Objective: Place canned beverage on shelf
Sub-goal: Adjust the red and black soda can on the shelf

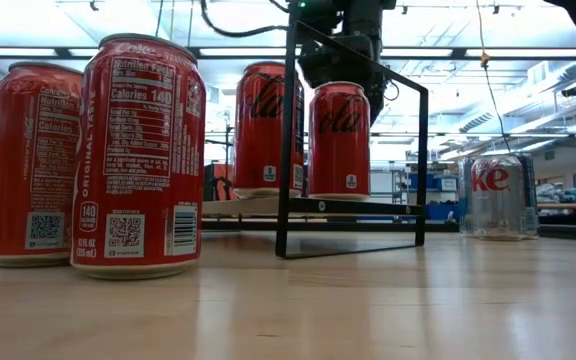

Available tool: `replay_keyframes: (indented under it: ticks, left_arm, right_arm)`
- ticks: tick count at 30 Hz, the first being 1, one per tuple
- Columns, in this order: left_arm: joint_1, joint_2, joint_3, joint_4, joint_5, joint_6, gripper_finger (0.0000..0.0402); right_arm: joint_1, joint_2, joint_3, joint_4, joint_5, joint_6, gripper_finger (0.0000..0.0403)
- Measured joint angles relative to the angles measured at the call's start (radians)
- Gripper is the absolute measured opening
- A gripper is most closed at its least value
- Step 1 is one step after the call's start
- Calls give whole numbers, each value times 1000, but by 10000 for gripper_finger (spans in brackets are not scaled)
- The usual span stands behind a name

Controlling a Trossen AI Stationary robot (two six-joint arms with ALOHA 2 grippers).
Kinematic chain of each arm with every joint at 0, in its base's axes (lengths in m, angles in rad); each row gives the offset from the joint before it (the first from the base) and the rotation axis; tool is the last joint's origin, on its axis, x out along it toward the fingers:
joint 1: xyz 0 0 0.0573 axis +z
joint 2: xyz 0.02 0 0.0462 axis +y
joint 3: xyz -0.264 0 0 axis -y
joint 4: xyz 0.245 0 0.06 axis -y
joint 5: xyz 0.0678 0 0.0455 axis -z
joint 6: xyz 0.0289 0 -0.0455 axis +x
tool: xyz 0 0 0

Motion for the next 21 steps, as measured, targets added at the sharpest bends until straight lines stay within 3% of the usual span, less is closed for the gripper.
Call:
replay_keyframes:
  ticks: [4,10,16,21]
  left_arm:
    - [-3,-3,-32,22,3,0,364]
    - [-24,-10,-238,158,34,-5,364]
    - [-14,-3,-433,389,112,-79,363]
    - [-4,19,-521,488,180,-166,364]
  right_arm:
    - [-10,-81,2,-4,66,-5,348]
    - [8,-211,2,-3,187,42,348]
    - [37,-296,2,-5,225,114,348]
    - [72,-323,3,-10,244,144,348]
